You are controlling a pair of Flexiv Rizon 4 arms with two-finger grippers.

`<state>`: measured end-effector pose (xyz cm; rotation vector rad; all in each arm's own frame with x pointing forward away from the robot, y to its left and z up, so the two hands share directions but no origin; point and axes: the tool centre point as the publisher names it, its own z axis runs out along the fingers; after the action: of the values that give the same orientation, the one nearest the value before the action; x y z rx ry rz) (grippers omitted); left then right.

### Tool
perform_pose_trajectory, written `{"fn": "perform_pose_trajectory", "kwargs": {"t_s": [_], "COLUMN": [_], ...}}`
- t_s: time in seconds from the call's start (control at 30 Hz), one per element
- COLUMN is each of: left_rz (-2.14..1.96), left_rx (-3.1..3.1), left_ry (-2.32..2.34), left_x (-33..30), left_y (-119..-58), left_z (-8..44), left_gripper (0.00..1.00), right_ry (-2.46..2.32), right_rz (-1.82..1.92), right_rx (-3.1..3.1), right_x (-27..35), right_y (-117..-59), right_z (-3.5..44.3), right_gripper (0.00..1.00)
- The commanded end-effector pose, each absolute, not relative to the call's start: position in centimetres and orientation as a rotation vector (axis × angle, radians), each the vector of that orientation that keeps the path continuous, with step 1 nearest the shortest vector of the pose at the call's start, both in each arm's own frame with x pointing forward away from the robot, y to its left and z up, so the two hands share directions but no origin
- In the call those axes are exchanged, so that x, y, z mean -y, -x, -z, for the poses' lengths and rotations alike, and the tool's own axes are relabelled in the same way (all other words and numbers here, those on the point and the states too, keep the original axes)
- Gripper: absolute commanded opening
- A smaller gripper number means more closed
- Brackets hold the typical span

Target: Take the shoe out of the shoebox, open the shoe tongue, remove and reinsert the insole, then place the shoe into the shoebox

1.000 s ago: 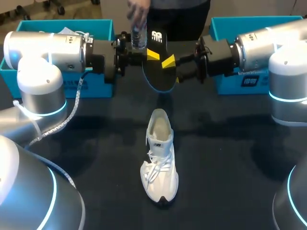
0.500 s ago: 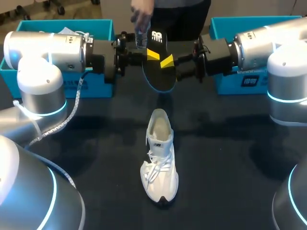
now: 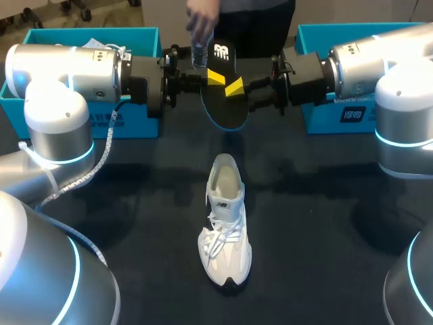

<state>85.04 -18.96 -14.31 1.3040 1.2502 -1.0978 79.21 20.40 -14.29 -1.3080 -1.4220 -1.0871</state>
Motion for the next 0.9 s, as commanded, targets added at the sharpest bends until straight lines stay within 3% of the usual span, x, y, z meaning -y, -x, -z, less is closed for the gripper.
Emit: {"fn": "perform_pose_trajectory", "kwargs": {"t_s": [0.03,0.37,0.5,0.53,0.87,0.9], "left_rz": [1.096,1.096,1.096,1.096,1.106,1.103], "left_rx": [-1.249,-1.249,-1.249,-1.249,-1.248,-1.247], "left_ry": [-1.305,-1.305,-1.305,-1.305,-1.306,-1.307], "left_x": [19.07,19.07,19.07,19.07,18.91,18.82], "left_y": [-85.06,-85.06,-85.06,-85.06,-84.97,-84.88], "left_z": [14.37,14.37,14.37,14.37,14.24,14.18], "left_gripper": [0.0,0.0,0.0,0.0,0.0,0.1], "right_ry": [1.329,1.332,1.333,1.332,1.314,1.313], "right_rz": [1.082,1.088,1.088,1.088,1.124,1.131], "right_rx": [1.426,1.43,1.432,1.433,1.428,1.426], "right_x": [-20.42,-20.49,-20.59,-20.66,-20.68,-20.62], "right_y": [-78.98,-79.09,-79.25,-79.3,-79.25,-79.23], "right_z": [14.2,14.12,14.0,13.98,14.15,14.16], "right_gripper": [0.3,0.23,0.15,0.0,0.0,0.0]}}
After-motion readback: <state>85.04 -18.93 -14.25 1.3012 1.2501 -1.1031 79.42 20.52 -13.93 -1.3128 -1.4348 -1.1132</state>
